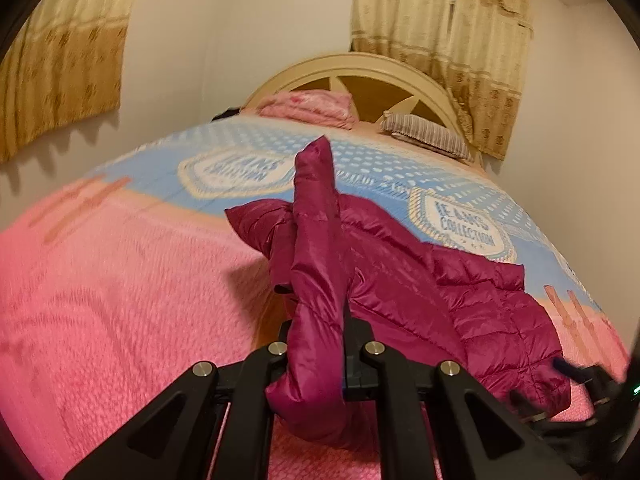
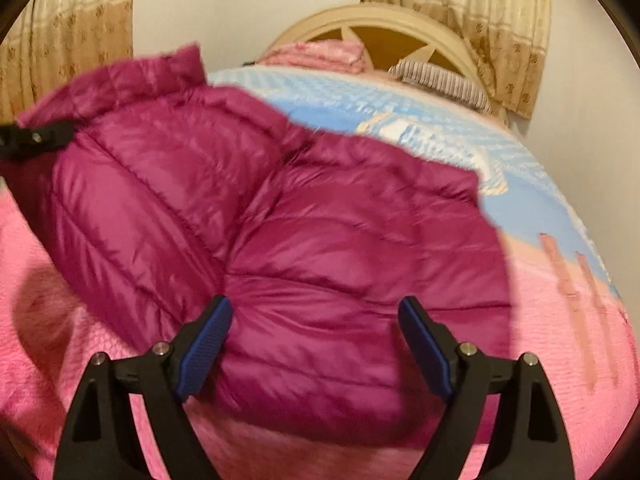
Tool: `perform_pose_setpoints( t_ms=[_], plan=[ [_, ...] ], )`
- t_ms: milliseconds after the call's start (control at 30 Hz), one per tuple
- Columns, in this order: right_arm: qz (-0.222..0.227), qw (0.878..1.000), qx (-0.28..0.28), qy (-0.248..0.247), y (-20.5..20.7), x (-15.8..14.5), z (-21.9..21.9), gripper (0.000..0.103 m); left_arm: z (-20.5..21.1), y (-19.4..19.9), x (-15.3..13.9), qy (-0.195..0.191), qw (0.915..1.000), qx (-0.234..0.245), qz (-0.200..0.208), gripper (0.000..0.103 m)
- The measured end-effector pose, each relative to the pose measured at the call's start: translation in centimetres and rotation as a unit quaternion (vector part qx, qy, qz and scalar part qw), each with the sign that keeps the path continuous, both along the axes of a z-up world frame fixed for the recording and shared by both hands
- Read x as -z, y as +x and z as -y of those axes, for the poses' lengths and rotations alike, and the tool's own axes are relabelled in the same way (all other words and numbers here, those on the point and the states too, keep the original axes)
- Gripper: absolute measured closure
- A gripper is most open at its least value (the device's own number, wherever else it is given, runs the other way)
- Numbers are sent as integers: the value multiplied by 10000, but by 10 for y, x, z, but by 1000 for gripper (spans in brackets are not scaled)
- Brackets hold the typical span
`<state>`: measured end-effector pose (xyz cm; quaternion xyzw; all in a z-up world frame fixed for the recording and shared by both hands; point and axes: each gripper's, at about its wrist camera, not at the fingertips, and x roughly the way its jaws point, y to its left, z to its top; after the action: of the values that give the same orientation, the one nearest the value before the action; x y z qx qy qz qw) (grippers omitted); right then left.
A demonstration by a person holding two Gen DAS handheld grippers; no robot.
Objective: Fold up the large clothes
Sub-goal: 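Lift and carry the folded jacket across the bed with the left gripper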
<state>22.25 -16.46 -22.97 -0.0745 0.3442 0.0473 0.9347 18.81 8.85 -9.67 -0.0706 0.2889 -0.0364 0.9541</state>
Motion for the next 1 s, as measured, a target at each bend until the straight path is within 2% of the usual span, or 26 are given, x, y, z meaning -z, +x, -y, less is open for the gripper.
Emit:
perform_pose_setpoints(
  t_ms=[167,267,400,567,633,733,867,1000],
  plan=[
    [237,9970,735,-11,-16,-23,73,14,46,0,-28,477,9968,409,493,96],
    [153,9914,1289,-193,-17,-16,116,14,88,-1,-43,706,9907,896,743,96],
    [-14,9809,1946,-23,-20,-6,175,14,148,-3,-42,1038,9792,1534,832,96],
    [-141,9695,2446,33,-29,-2,225,14,223,-4,-9,1549,9596,2258,642,96],
    [-176,9666,2555,81,-33,0,236,14,251,-3,14,1828,9505,2460,505,96],
    [-194,9624,2703,174,-41,3,255,14,276,-6,43,2169,9373,2712,303,96],
    [-237,9599,2778,305,-46,10,265,14,297,-17,70,2734,9198,2787,382,95],
    [-310,9604,2729,472,-49,19,269,14,300,-24,75,2829,9156,2832,386,90]
  ],
)
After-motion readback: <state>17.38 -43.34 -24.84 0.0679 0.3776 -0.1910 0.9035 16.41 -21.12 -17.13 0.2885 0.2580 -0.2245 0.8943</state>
